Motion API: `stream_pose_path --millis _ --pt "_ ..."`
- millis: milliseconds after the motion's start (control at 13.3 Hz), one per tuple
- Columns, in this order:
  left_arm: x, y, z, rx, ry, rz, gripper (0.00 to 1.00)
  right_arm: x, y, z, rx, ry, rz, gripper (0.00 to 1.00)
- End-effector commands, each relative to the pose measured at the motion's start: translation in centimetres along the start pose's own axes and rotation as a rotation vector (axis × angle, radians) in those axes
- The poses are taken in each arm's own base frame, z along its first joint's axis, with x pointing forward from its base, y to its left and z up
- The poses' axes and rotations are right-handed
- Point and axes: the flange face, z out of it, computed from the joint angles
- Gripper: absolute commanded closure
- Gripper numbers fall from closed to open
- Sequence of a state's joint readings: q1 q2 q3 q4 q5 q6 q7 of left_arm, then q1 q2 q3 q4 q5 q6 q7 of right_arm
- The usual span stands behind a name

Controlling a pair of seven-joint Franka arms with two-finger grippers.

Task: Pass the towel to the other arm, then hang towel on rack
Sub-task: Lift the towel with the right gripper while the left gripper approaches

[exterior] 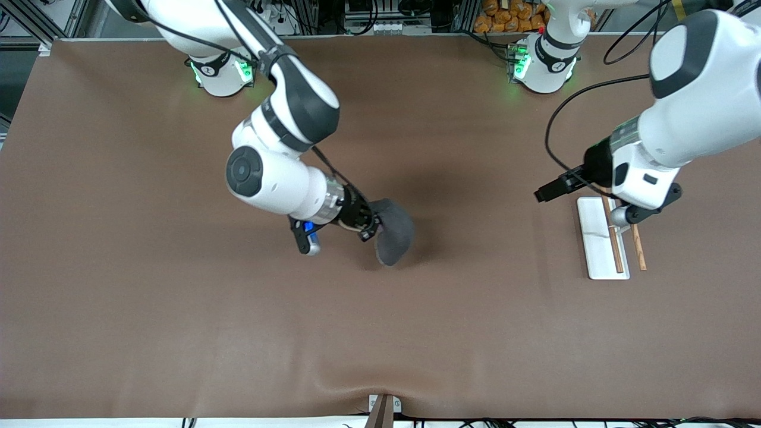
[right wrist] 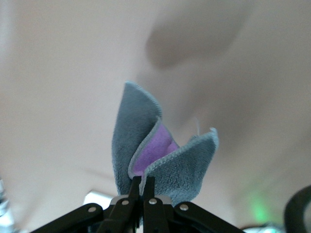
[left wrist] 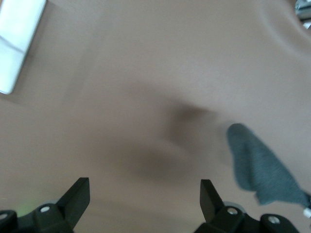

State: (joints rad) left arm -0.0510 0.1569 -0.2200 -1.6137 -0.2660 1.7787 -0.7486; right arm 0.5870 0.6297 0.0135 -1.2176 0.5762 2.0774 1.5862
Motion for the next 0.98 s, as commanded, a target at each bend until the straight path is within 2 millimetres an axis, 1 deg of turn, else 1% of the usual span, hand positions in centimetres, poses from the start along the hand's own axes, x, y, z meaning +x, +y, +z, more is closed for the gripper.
stream_pose_path --millis 0,151,226,301,452,527,602,753,828,903 --pt "0.5 1.8 0.3 -0.114 -0.018 -0.155 0.00 -2.6 -0.8 -0.7 0.073 -0.078 0.065 1.00" --pt "1.2 2.7 0.8 -0.172 -0.048 -0.282 0.00 -4.0 -1.1 -0.8 0.135 -0.112 0.118 1.00" --pt "0.3 3.8 1.1 -0.191 -0.056 -0.330 0.00 -4.6 -1.1 -0.9 0.158 -0.126 0.142 1.00" --pt "-0.1 4.5 1.2 -0.208 -0.058 -0.390 0.00 -5.5 -1.0 -0.8 0.179 -0.141 0.158 1.00" --pt "-0.9 6.1 2.3 -0.233 -0.059 -0.488 0.00 -6.8 -0.7 0.1 0.195 -0.153 0.180 1.00" --pt "-1.7 7.3 3.3 -0.239 -0.062 -0.519 0.00 -7.1 -0.8 -0.1 0.229 -0.165 0.215 1.00" --pt "-2.9 8.3 3.8 -0.242 -0.066 -0.558 0.00 -8.4 -0.5 0.3 0.250 -0.180 0.235 1.00" --pt "-3.8 9.5 4.9 -0.241 -0.077 -0.629 0.00 -9.4 0.1 1.8 0.243 -0.182 0.236 1.00" --pt "-4.0 9.8 5.4 -0.240 -0.078 -0.649 0.00 -9.6 0.2 2.0 0.240 -0.186 0.252 1.00" --pt "-4.1 10.0 6.0 -0.232 -0.082 -0.660 0.00 -9.5 0.2 2.0 0.240 -0.187 0.270 1.00"
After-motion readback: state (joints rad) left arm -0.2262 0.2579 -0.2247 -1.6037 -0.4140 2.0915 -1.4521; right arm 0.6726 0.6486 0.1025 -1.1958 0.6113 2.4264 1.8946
